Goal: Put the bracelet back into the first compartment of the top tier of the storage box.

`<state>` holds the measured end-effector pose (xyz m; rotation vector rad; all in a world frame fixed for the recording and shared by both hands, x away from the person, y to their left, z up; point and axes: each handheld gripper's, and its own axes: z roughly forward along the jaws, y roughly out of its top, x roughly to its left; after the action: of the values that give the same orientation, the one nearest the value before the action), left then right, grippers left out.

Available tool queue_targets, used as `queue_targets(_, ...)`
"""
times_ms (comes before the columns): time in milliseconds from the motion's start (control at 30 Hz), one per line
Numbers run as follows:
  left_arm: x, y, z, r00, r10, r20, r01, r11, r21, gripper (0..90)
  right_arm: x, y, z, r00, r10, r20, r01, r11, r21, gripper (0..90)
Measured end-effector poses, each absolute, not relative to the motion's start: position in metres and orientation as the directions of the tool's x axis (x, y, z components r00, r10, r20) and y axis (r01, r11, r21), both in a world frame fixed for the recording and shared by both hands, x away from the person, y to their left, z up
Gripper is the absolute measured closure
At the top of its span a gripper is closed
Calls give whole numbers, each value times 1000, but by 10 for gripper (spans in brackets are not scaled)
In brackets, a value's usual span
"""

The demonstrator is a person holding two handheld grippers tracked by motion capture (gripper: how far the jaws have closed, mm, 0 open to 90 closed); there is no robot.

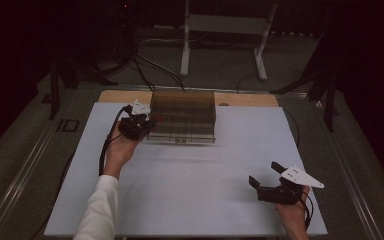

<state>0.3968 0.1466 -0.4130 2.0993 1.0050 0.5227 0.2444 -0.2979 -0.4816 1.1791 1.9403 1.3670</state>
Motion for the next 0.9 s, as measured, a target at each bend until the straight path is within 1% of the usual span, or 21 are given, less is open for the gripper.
queue_targets(900, 410, 141, -433, 598, 801, 23, 553, -433, 712, 900, 245, -298, -482, -509, 856, 86, 369, 128, 921, 0)
